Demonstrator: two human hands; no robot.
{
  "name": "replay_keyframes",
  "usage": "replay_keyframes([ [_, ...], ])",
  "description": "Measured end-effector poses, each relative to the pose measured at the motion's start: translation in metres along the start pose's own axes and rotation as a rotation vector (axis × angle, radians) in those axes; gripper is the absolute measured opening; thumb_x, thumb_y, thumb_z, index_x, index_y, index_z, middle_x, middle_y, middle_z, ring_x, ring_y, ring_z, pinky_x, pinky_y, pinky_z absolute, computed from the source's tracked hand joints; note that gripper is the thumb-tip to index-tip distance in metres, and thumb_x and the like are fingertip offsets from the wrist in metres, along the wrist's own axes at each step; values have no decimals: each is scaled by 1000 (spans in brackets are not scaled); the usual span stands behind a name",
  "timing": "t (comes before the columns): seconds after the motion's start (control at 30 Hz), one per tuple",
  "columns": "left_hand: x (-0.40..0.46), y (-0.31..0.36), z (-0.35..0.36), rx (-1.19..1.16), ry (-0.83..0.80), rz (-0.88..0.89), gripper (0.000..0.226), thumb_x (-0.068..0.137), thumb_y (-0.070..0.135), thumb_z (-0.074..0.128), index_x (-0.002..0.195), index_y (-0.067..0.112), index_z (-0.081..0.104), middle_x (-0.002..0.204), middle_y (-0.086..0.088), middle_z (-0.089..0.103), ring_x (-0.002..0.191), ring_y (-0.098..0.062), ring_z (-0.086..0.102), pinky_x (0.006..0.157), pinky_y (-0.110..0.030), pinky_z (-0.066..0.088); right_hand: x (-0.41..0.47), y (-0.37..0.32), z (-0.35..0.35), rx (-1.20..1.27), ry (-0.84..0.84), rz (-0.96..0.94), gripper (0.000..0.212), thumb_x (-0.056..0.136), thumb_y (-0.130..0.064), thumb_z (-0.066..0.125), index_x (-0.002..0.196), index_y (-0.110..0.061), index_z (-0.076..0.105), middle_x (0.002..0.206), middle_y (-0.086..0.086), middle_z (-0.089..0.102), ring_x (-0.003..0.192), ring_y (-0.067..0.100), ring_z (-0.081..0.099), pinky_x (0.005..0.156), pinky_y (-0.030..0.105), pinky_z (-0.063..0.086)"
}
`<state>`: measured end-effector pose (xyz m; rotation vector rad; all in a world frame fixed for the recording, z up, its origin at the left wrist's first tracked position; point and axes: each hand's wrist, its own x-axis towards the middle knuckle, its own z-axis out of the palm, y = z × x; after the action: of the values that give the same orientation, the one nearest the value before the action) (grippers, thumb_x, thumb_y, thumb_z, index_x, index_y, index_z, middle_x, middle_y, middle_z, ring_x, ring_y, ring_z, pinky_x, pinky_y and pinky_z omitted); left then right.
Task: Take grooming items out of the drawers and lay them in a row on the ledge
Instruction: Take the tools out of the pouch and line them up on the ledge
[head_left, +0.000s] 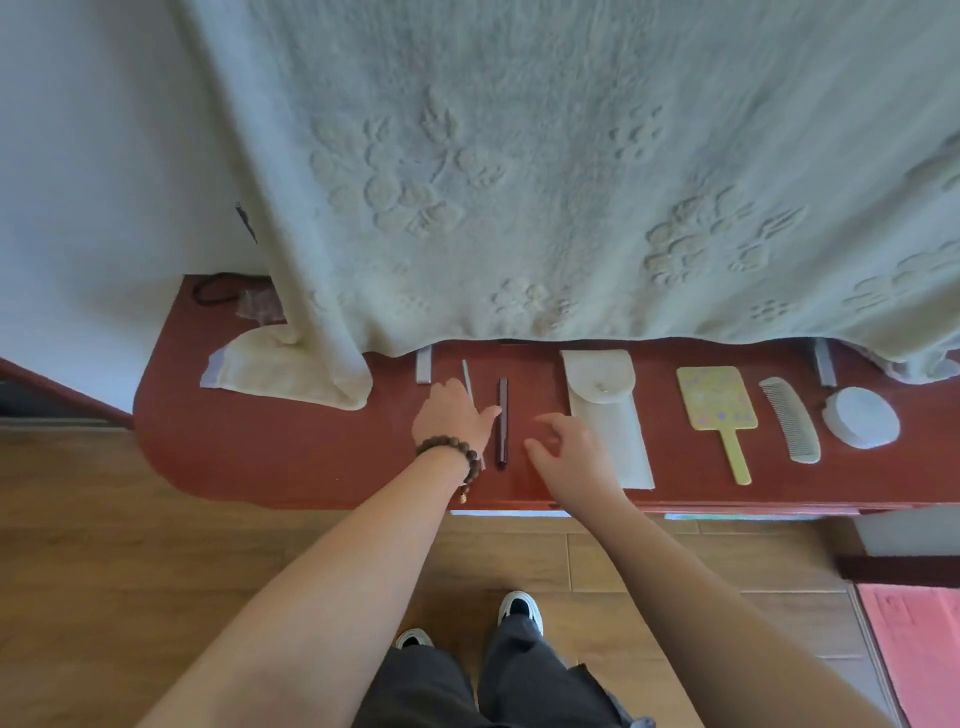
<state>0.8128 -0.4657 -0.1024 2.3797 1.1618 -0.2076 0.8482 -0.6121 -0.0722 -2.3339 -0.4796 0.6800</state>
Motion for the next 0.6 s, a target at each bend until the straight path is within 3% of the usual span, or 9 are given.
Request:
replay_keyframes([
  [0.17, 10, 8, 1, -41, -25, -118, 36, 87, 39, 65, 108, 11, 61, 110, -9, 64, 99, -27, 64, 79, -38, 54, 20, 6, -12, 8, -59, -25, 32, 92, -23, 57, 123, -16, 59, 122, 1, 62, 111, 13, 57, 90, 22, 42],
  [0.37, 10, 10, -9, -144, -45, -161, 25, 91, 28, 59, 98, 6, 69, 99, -9, 71, 92, -26, 67, 69, -27, 48, 34, 4, -16, 31, -107, -50, 29, 92, -24, 56, 120, -18, 60, 118, 0, 62, 106, 11, 56, 90, 23, 41],
  [0.5, 5, 0, -18, -427, -80, -94, 17, 88, 27, 64, 87, 10, 68, 92, -6, 71, 91, -23, 66, 76, -28, 52, 40, -5, -22, 105, -84, -61, 27, 92, -24, 57, 117, -17, 63, 113, -3, 63, 103, 10, 58, 90, 22, 42],
  [0.6, -5, -6, -30, -815, -227, -84, 13, 88, 21, 66, 87, 8, 69, 82, -5, 72, 80, -20, 66, 74, -32, 57, 46, -17, -26, 205, -66, -52, 25, 92, -25, 58, 115, -17, 63, 102, -7, 63, 94, 8, 59, 75, 13, 42],
])
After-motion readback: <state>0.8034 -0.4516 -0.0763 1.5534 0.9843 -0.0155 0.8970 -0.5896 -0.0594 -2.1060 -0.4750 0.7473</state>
